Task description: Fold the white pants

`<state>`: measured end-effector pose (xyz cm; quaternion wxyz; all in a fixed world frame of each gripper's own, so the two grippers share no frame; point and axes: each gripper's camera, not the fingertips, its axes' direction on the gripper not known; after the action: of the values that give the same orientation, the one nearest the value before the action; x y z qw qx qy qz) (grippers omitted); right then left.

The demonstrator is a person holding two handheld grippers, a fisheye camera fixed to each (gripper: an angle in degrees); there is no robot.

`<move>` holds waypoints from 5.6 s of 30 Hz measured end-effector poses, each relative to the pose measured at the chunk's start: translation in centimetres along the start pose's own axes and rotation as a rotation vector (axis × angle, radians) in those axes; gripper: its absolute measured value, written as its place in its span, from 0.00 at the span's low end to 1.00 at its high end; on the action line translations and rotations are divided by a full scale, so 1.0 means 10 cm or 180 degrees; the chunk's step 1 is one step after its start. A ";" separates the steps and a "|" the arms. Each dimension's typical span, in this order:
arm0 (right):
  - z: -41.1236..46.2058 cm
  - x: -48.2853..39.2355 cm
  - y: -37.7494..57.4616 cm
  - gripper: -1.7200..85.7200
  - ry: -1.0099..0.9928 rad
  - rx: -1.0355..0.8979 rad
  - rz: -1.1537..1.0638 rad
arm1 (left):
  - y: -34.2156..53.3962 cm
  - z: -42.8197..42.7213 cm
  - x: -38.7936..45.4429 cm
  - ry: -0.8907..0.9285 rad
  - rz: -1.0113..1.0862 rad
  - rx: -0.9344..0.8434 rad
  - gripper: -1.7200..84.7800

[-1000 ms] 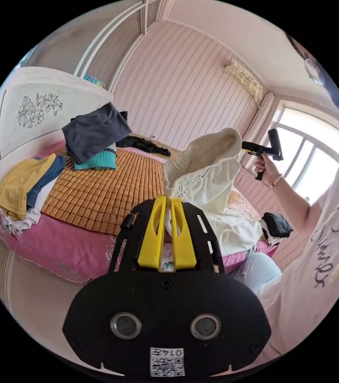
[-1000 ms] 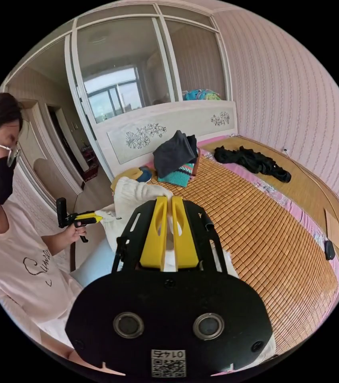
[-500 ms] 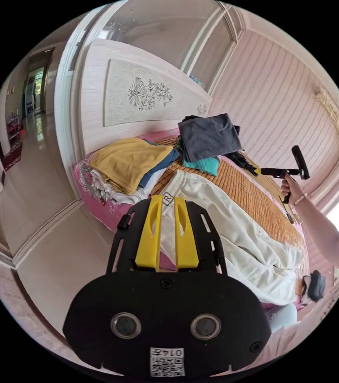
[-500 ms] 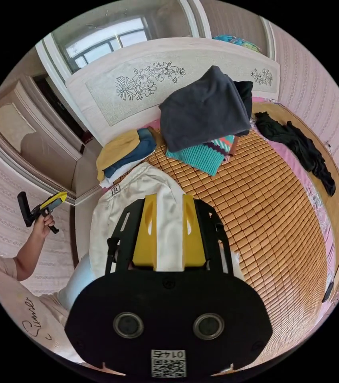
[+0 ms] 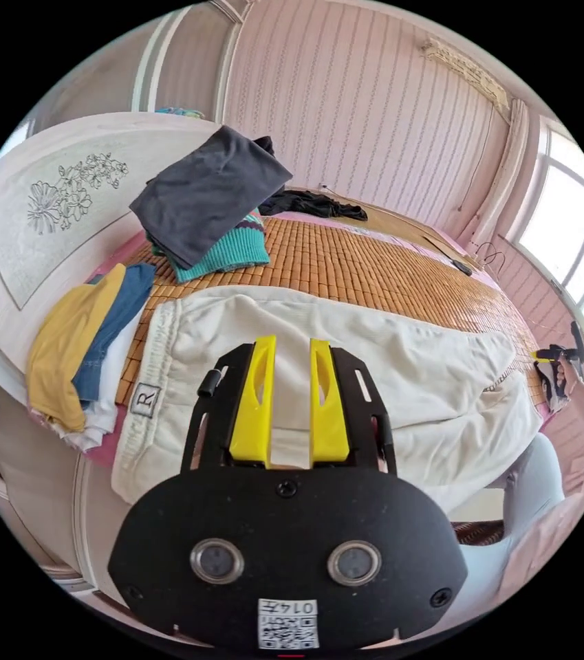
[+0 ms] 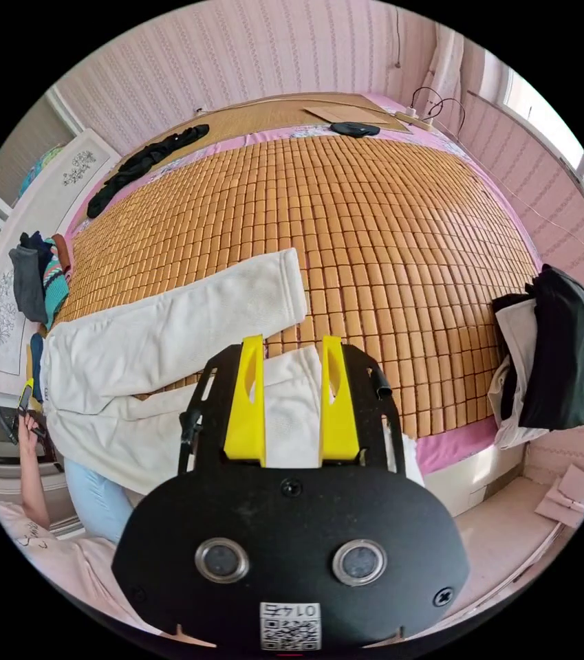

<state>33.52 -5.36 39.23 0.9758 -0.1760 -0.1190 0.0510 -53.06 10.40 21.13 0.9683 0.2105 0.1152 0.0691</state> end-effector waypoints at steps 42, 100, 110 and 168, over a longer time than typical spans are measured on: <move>-0.08 1.18 0.13 0.14 -0.0250 -0.0388 -0.0382 | -1.28 1.30 2.55 0.0742 0.2066 -0.0501 0.08; -0.40 2.79 1.50 0.18 -0.0930 -0.0403 0.0630 | -1.95 2.79 3.44 0.0805 0.1875 -0.1726 0.06; -0.82 3.16 1.85 0.08 -0.0998 0.0100 0.0712 | -2.04 2.37 3.79 0.1218 0.2320 -0.1417 0.04; -0.55 2.90 1.06 0.03 -0.0893 0.0225 0.0140 | -1.19 2.20 4.22 0.1155 0.2854 -0.1308 0.04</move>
<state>62.33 6.76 36.65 0.9539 -0.1352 -0.2485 0.1007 -5.83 -1.24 27.38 0.8295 0.0295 0.1637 0.5332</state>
